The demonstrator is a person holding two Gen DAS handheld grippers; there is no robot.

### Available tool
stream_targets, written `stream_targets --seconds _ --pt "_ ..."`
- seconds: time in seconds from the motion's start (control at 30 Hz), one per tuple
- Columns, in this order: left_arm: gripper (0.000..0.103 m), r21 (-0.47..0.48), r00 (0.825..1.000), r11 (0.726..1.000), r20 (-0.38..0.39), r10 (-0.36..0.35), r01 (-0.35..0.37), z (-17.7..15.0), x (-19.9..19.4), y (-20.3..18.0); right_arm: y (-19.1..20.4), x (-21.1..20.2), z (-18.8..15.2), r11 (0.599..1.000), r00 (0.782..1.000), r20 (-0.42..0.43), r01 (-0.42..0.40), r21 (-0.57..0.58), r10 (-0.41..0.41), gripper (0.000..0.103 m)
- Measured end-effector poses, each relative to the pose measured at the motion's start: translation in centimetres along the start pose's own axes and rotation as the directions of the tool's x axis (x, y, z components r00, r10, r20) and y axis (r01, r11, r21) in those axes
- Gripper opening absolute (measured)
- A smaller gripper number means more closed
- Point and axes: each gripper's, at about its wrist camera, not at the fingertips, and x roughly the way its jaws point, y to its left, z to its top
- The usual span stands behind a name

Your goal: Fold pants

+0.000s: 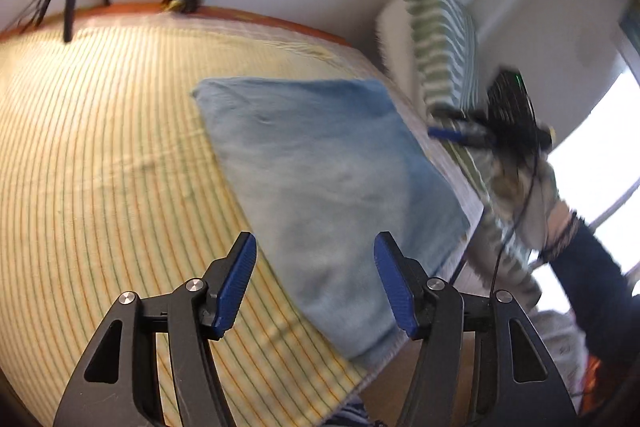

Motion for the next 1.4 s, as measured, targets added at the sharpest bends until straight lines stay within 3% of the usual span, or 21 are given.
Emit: stream_targets --seconds 0.2,0.3,0.4,0.5,0.63,0.73,0.8,0.87,0.93,0.97,1.1,1.17,1.23,1.4 --pt "0.061 -0.104 0.999 0.995 -0.038 -0.007 0.003 0.8 2.2 2.2 -1.9 2.0 -1.3 0.998 0.998 -0.031 -0.051 0.031 0.052 0.080" --pt "0.061 -0.118 0.999 0.993 -0.047 -0.004 -0.001 1.0 3.2 2.5 -1.4 2.9 -1.7 0.997 0.996 -0.044 -0.076 -0.012 0.076 0.080" --pt "0.061 -0.123 0.998 0.992 -0.057 -0.006 -0.001 1.3 4.0 2.9 -1.0 3.9 -1.7 0.998 0.998 -0.064 -0.017 -0.059 0.013 0.081" --pt "0.061 -0.121 0.998 0.993 -0.070 -0.008 -0.001 1.3 4.7 3.2 -1.5 5.2 -1.8 0.998 0.994 -0.102 -0.031 -0.053 0.025 0.081" --pt "0.061 -0.120 0.996 0.993 -0.085 -0.006 -0.004 1.0 5.7 3.1 -1.8 5.8 -1.9 0.996 0.993 -0.083 -0.082 -0.033 0.079 0.093" --pt "0.061 -0.104 0.997 0.995 -0.072 0.004 -0.011 0.8 6.0 2.8 -2.2 6.1 -2.0 0.994 0.992 -0.067 -0.111 -0.013 0.110 0.093" --pt "0.061 -0.099 0.998 0.995 -0.070 0.004 -0.011 1.0 6.3 2.6 -2.0 6.0 -2.1 0.992 0.991 -0.070 -0.120 -0.025 0.118 0.086" --pt "0.061 -0.090 0.998 0.996 -0.070 0.004 -0.010 1.0 6.6 2.3 -1.9 5.9 -2.3 0.991 0.988 -0.081 -0.131 -0.033 0.128 0.059" --pt "0.058 -0.073 0.998 0.997 -0.067 0.015 -0.020 1.2 6.9 1.9 -1.1 5.5 -2.4 0.989 0.989 -0.080 -0.134 -0.069 0.128 0.045" --pt "0.058 -0.060 0.998 0.998 -0.067 0.021 -0.025 1.2 7.0 1.7 -0.7 5.3 -2.5 0.987 0.989 -0.079 -0.134 -0.088 0.127 0.043" --pt "0.058 -0.039 0.998 0.999 -0.065 0.028 -0.030 1.2 7.1 1.5 -0.3 5.5 -2.4 0.990 0.995 -0.081 -0.068 -0.123 0.058 0.045" --pt "0.058 -0.051 0.998 0.998 -0.067 0.022 -0.025 1.3 7.2 1.7 -0.5 5.8 -2.2 0.993 0.996 -0.086 -0.030 -0.114 0.021 0.063" --pt "0.058 -0.049 0.997 0.999 -0.070 0.021 -0.025 1.3 7.3 1.7 -0.8 5.9 -2.0 0.994 0.996 -0.086 -0.007 -0.106 -0.002 0.071" --pt "0.058 -0.008 0.997 0.999 -0.067 0.036 -0.037 1.4 7.8 1.1 -0.4 6.3 -2.2 0.994 0.995 -0.095 -0.032 -0.105 0.022 0.071"
